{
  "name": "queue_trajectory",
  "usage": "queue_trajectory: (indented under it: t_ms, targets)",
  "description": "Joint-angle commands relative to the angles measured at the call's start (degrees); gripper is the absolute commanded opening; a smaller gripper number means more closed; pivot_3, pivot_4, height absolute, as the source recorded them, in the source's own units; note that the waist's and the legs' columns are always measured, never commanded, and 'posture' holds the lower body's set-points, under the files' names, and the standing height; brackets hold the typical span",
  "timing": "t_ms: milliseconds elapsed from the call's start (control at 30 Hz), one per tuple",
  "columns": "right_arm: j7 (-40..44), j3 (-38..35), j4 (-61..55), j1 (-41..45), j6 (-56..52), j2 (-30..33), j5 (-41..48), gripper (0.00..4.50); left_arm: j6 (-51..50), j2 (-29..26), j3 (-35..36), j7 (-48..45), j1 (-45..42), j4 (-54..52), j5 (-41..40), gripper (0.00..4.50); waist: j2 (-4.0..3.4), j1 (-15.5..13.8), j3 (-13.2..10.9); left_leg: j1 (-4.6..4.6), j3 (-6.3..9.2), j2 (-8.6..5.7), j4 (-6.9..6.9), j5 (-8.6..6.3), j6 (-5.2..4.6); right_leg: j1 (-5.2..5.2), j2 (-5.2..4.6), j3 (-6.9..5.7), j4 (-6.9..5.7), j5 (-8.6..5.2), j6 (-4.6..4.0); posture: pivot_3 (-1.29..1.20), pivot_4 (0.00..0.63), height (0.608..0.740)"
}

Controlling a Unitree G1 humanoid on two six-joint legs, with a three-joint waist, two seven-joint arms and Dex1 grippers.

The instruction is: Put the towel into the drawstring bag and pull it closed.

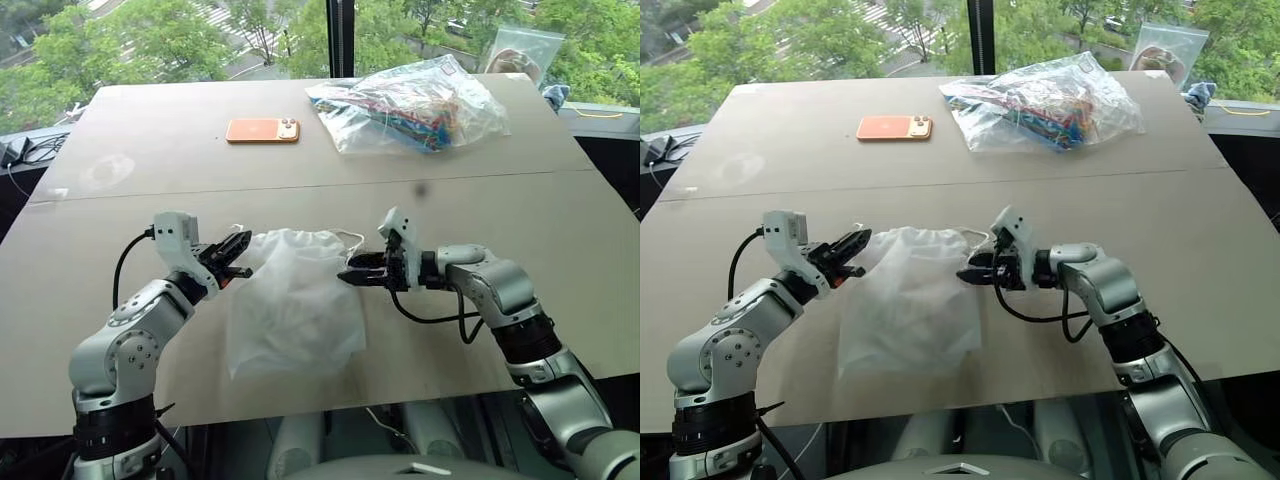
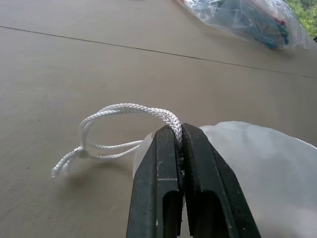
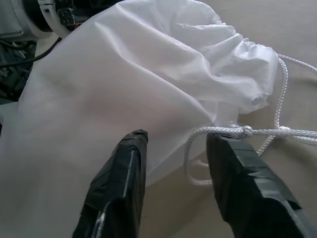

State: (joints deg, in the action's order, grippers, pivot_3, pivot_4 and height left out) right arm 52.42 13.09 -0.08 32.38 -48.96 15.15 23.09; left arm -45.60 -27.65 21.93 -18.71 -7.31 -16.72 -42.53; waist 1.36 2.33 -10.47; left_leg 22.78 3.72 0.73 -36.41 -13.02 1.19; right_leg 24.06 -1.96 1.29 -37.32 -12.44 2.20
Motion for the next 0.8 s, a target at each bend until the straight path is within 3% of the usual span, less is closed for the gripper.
queue_trajectory:
  t_ms: [33, 667, 800]
  targets:
    - [-0.3, -2.1, -2.0, 1.2, -1.8, -0.6, 3.2, 2.18, 1.0, -0.4, 1.0, -0.3, 0.4, -1.9, -0.2, 0.0, 0.0, 0.0, 0.0, 0.0, 0.0, 0.0, 0.0, 0.0, 0.0, 0.0, 0.0, 0.0, 0.0, 0.0, 0.0, 0.0, 0.15, 0.74]
    - [-6.9, -9.1, 11.7, 5.8, -4.2, -10.8, 8.8, 2.18, 0.6, -1.1, 1.0, -0.3, -0.3, -1.8, -0.3, 0.0, 0.0, 0.0, 0.0, 0.0, 0.0, 0.0, 0.0, 0.0, 0.0, 0.0, 0.01, -0.01, -0.01, 0.01, -0.01, 0.0, 0.15, 0.74]
    - [-8.0, -11.0, 12.9, 5.9, -4.6, -12.7, 9.9, 0.32, 0.6, -1.1, 1.1, -0.4, -0.2, -1.8, -0.4, 0.0, -0.01, 0.0, 0.0, 0.0, 0.0, 0.0, 0.0, 0.0, 0.0, 0.0, 0.01, -0.01, -0.02, 0.01, -0.01, 0.0, 0.15, 0.74]
